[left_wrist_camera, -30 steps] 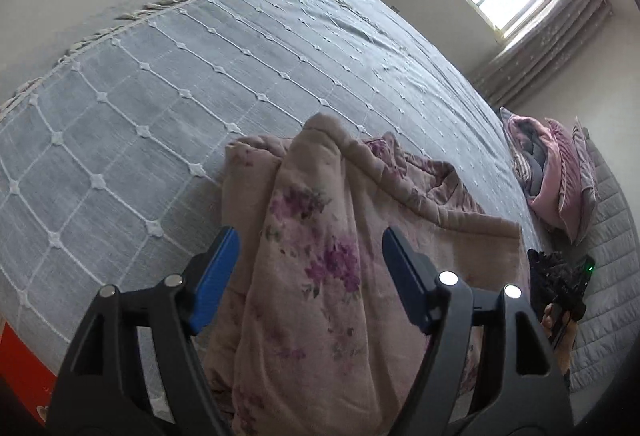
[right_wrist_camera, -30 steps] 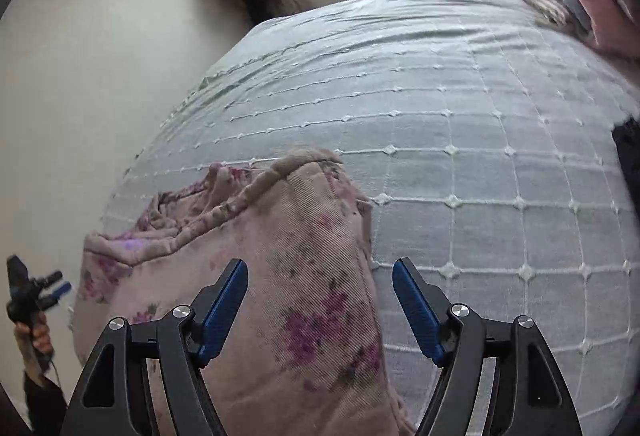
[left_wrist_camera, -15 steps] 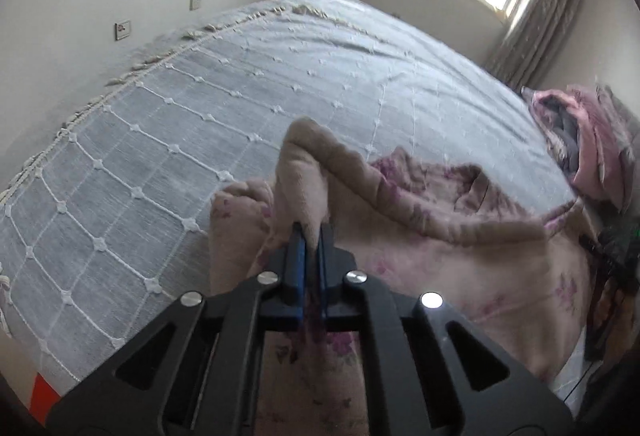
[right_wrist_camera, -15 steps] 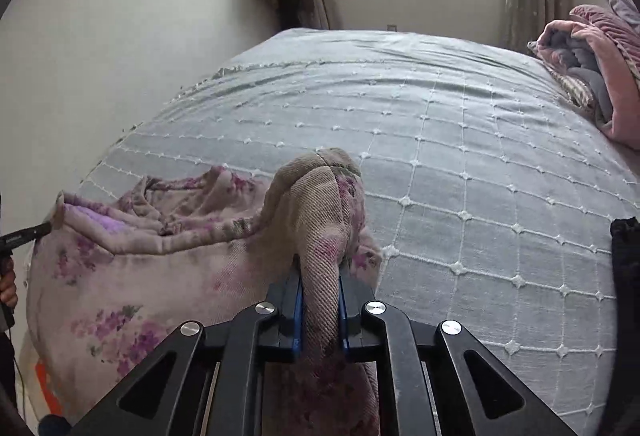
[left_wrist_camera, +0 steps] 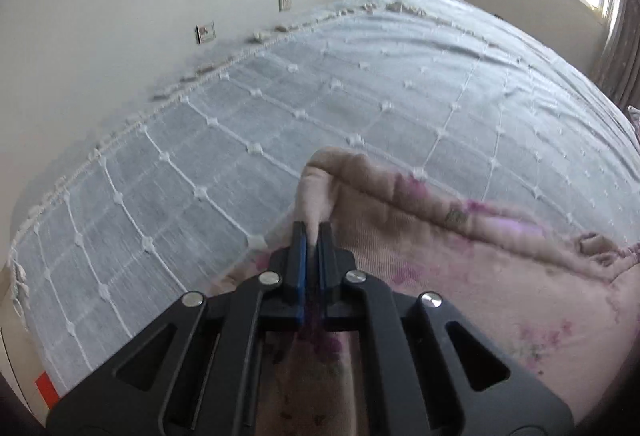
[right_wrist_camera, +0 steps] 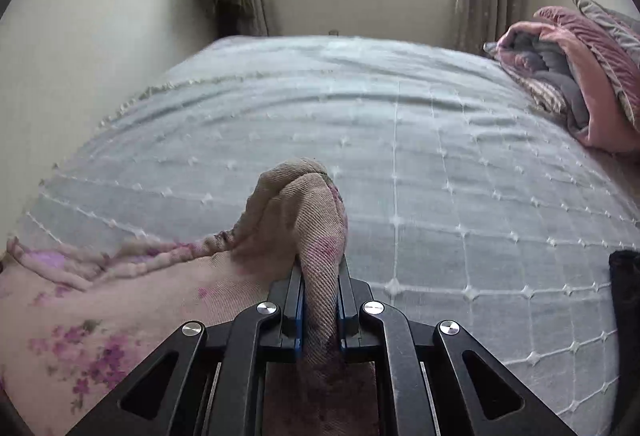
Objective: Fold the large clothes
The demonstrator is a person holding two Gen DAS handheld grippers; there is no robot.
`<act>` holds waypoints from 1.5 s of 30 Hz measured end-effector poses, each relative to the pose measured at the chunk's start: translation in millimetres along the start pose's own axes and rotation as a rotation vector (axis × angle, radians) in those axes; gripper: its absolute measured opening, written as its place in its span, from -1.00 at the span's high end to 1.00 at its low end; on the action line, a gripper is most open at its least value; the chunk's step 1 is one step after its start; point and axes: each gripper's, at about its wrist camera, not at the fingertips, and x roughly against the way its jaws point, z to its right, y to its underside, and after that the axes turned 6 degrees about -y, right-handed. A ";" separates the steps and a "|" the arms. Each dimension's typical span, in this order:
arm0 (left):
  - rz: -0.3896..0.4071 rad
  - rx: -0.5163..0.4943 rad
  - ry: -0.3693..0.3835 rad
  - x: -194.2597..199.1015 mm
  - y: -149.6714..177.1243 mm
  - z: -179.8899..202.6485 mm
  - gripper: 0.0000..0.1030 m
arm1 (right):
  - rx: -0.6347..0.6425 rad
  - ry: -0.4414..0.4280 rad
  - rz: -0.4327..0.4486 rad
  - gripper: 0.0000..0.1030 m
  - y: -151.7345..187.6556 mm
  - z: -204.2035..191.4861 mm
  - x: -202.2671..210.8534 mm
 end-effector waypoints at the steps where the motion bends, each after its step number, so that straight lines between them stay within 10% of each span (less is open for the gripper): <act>1: -0.004 0.012 0.015 -6.0 6.2 -3.0 0.88 | -0.021 -0.005 -0.033 0.79 10.8 5.8 -12.2; 6: 0.028 0.061 0.051 8.8 -3.5 -16.2 0.88 | -0.048 -0.031 -0.025 0.78 4.8 14.0 -3.6; 15: 0.198 0.247 0.025 65.1 -22.3 -58.5 0.96 | -0.045 -0.152 0.239 0.79 -36.0 -1.2 67.8; 21: 0.026 0.154 -0.015 0.5 14.0 -29.3 0.95 | -0.117 -0.015 -0.115 0.73 0.3 5.2 -37.9; 31: 0.020 0.118 -0.030 -1.3 16.5 -25.4 0.85 | -0.056 0.092 -0.133 0.33 -4.1 -13.6 -39.7; 37: 0.074 0.024 -0.017 46.3 9.6 -35.1 0.25 | -0.008 0.021 -0.062 -0.35 -4.9 -11.2 40.4; 45: 0.170 -0.077 0.135 164.7 68.7 -22.7 0.19 | 0.114 -0.120 -0.003 -0.29 67.6 -49.8 133.4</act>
